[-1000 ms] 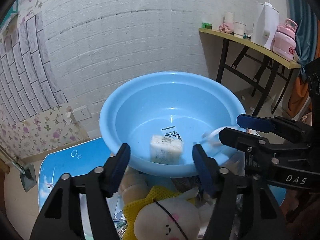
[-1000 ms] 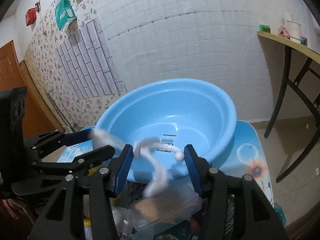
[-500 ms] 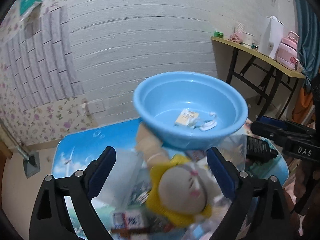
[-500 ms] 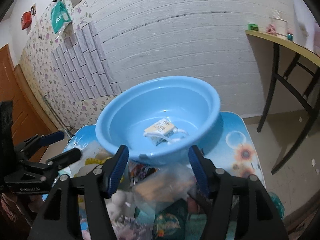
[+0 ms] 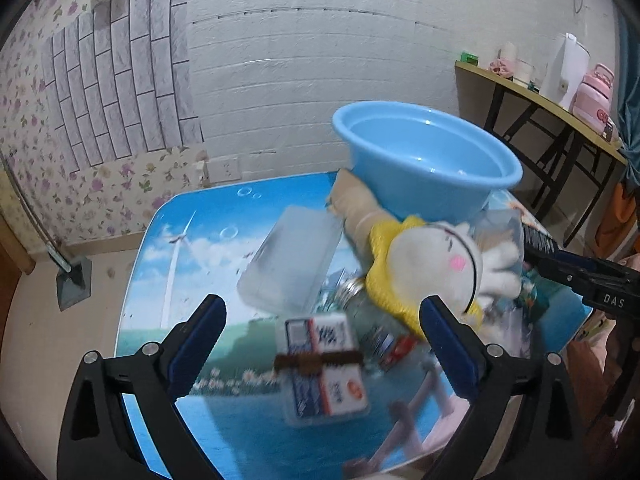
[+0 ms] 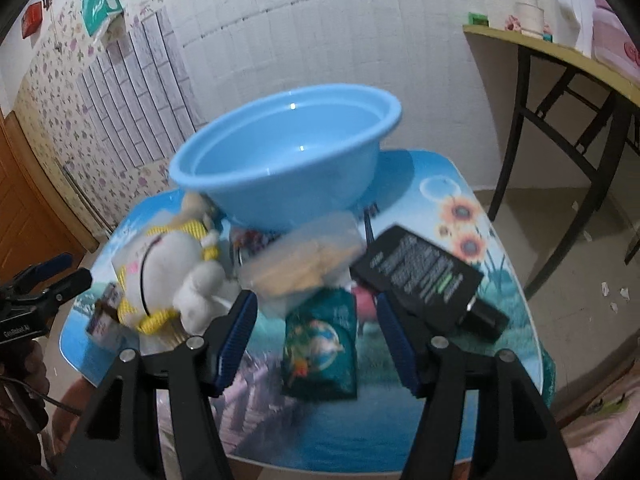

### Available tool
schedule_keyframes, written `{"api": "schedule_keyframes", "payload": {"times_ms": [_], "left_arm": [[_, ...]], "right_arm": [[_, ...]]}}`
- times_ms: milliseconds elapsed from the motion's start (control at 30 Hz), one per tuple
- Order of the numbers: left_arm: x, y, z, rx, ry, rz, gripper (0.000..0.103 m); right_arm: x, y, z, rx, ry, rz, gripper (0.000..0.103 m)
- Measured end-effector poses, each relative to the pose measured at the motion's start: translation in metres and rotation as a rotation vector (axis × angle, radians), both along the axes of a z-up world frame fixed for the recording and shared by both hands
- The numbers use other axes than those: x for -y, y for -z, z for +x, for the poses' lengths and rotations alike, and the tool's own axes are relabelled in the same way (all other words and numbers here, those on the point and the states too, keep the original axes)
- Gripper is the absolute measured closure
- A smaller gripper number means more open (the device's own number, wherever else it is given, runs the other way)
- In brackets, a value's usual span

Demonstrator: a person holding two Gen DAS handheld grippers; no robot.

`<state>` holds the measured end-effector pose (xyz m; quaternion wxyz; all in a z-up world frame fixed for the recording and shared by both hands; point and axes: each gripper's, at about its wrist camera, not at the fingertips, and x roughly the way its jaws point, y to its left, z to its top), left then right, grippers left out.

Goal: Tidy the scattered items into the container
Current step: 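Grasp the banded floss-pick box with the left tool while the right tool approaches the green packet, then lift the floss-pick box with the left tool while the right tool grasps the green snack packet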

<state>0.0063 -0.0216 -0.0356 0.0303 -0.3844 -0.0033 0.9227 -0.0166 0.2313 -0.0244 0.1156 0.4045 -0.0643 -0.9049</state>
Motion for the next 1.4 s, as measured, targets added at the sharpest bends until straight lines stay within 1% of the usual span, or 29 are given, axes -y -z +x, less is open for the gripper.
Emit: {"api": "schedule_keyframes", "payload": {"times_ms": [133, 233, 367, 433, 600, 633, 667, 700, 767, 833, 967, 1067, 1100, 1133, 1233, 1400], "left_arm": [[0.008, 0.016, 0.011, 0.033, -0.003, 0.027, 0.005], [0.012, 0.032, 0.011, 0.076, -0.026, 0.019, 0.005], [0.016, 0.041, 0.010, 0.098, -0.045, 0.032, 0.005], [0.015, 0.045, 0.009, 0.103, -0.047, 0.023, 0.005], [0.004, 0.058, 0.005, 0.136, -0.028, -0.041, 0.006], [0.003, 0.060, 0.004, 0.143, -0.024, -0.049, 0.009], [0.003, 0.062, 0.003, 0.147, -0.022, -0.052, 0.016], [0.003, 0.063, 0.003, 0.150, -0.019, -0.049, 0.019], [0.006, 0.062, 0.003, 0.144, -0.008, -0.022, 0.033], [0.006, 0.061, 0.005, 0.134, -0.002, -0.025, 0.045], [0.006, 0.058, 0.007, 0.126, -0.007, -0.031, 0.045], [0.008, 0.051, 0.011, 0.102, -0.017, -0.025, 0.045], [0.008, 0.048, 0.012, 0.092, -0.018, -0.028, 0.045], [0.008, 0.046, 0.013, 0.085, -0.019, -0.032, 0.045], [0.009, 0.043, 0.014, 0.077, -0.021, -0.030, 0.045], [0.013, 0.037, 0.017, 0.064, -0.025, -0.021, 0.045]], "right_arm": [[0.001, 0.012, 0.004, 0.034, 0.003, 0.012, 0.041], [0.001, 0.019, 0.006, 0.045, 0.009, 0.034, 0.041], [0.005, 0.022, 0.007, 0.051, 0.005, 0.047, 0.041], [0.006, 0.024, 0.008, 0.050, 0.004, 0.060, 0.041], [0.006, 0.031, 0.006, 0.065, 0.004, 0.064, 0.041], [0.007, 0.032, 0.006, 0.066, 0.003, 0.068, 0.041], [0.008, 0.033, 0.005, 0.065, 0.002, 0.074, 0.041], [0.010, 0.032, 0.005, 0.064, 0.001, 0.078, 0.041], [0.014, 0.033, 0.003, 0.058, -0.005, 0.091, 0.041], [0.017, 0.035, 0.001, 0.057, -0.005, 0.113, 0.041], [0.017, 0.037, 0.001, 0.056, -0.009, 0.112, 0.041], [0.019, 0.036, 0.003, 0.053, -0.028, 0.113, 0.042], [0.020, 0.036, 0.004, 0.052, -0.038, 0.113, 0.046], [0.021, 0.035, 0.006, 0.049, -0.054, 0.116, 0.057], [0.020, 0.035, 0.007, 0.050, -0.071, 0.116, 0.058], [0.016, 0.032, 0.010, 0.046, -0.066, 0.116, 0.058]]}}
